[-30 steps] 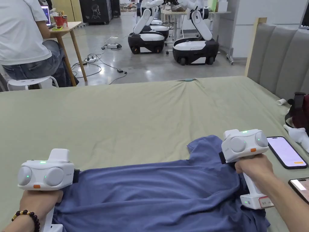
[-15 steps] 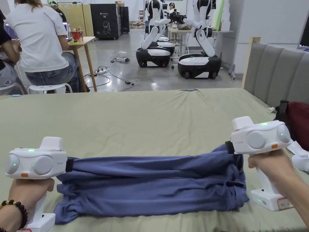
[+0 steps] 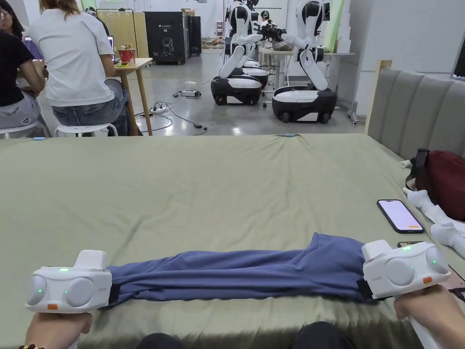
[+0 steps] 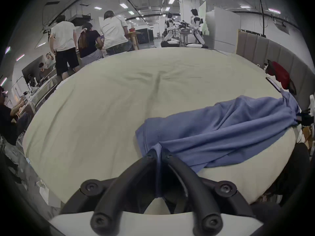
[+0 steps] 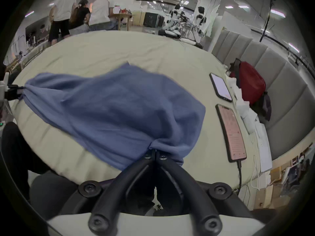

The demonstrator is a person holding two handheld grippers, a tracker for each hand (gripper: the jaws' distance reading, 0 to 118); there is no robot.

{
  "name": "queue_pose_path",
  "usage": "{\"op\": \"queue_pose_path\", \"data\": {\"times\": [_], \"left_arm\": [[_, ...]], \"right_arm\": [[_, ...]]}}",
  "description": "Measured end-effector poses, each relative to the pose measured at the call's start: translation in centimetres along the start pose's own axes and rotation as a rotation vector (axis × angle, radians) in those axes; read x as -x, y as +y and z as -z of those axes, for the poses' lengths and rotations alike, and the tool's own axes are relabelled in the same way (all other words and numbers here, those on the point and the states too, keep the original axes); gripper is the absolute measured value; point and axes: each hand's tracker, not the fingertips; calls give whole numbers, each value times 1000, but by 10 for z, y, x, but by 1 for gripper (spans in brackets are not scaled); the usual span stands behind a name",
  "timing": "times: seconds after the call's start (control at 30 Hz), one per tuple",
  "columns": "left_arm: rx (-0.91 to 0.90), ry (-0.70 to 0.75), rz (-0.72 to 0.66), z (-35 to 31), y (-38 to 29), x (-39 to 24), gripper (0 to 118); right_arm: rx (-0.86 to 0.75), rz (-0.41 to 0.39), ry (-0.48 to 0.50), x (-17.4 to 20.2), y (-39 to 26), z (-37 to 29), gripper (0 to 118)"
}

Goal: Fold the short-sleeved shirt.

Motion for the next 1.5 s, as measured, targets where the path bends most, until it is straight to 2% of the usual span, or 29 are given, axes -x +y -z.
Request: {"op": "queue_pose_path", "data": {"times": [0.2,0.27,0.37,0.4,0.43,0.5,0.53,0.57,0.6,0.67,0.7,0.73,0.77,0.8,0.83,0.87,0.9,0.97,1.13,1.27,1.3,1.33,1.4,1.43,1.5], "left_arm": [[2,0,31,0,4,0,2],[-4,-2,28,1,1,0,3],[-15,3,13,-3,2,0,12],[-17,12,11,-5,4,2,30],[-19,33,10,-8,7,4,57],[-29,45,4,-13,14,11,118],[-54,32,-2,-18,17,13,116],[-108,48,-7,-28,23,13,112],[-106,25,-12,-32,28,12,113],[-102,23,-7,-36,38,6,111],[-104,26,10,-36,42,3,106],[-110,28,28,-37,44,-2,96],[-119,33,43,-38,46,-8,81],[-130,34,47,-39,47,-12,52],[-135,34,46,-38,47,-16,28],[-137,25,37,-39,47,-19,9],[-139,14,19,-39,48,-22,0],[-142,12,-16,-38,46,-25,0],[-134,-3,-1,-35,44,-21,0],[-110,-205,-53,-35,39,7,2],[-91,-245,-90,-32,37,15,26],[-86,-252,-124,-27,34,23,56],[-100,-219,-110,-16,27,34,112],[-115,-201,-96,-11,24,38,117],[-129,-200,-88,0,20,46,111]], "right_arm": [[-4,38,-35,8,-4,0,0],[-5,10,-51,9,-1,6,0],[-22,27,-45,6,-1,1,9],[-29,40,-45,6,-1,-6,22],[-31,38,-61,7,-1,-15,43],[-64,18,-86,4,1,-33,99],[-111,24,-64,4,2,-44,113],[-161,40,-23,5,3,-56,118],[-193,56,9,8,7,-67,117],[-214,70,13,17,20,-83,112],[-225,58,15,23,27,-86,96],[-242,48,6,30,32,-88,74],[-254,49,-6,30,39,-78,40],[-258,50,-8,35,44,-77,4],[-259,59,-4,39,47,-75,1],[-270,78,-3,43,49,-75,0],[-275,84,21,44,52,-71,0],[-275,81,25,52,55,-70,0],[-287,85,37,62,55,-75,0],[-303,80,64,65,52,-80,0],[-304,72,68,67,52,-83,0],[-304,61,77,69,53,-84,0],[-306,56,90,74,55,-84,0],[-306,51,103,77,60,-79,0],[-304,46,129,85,65,-75,0]]}}
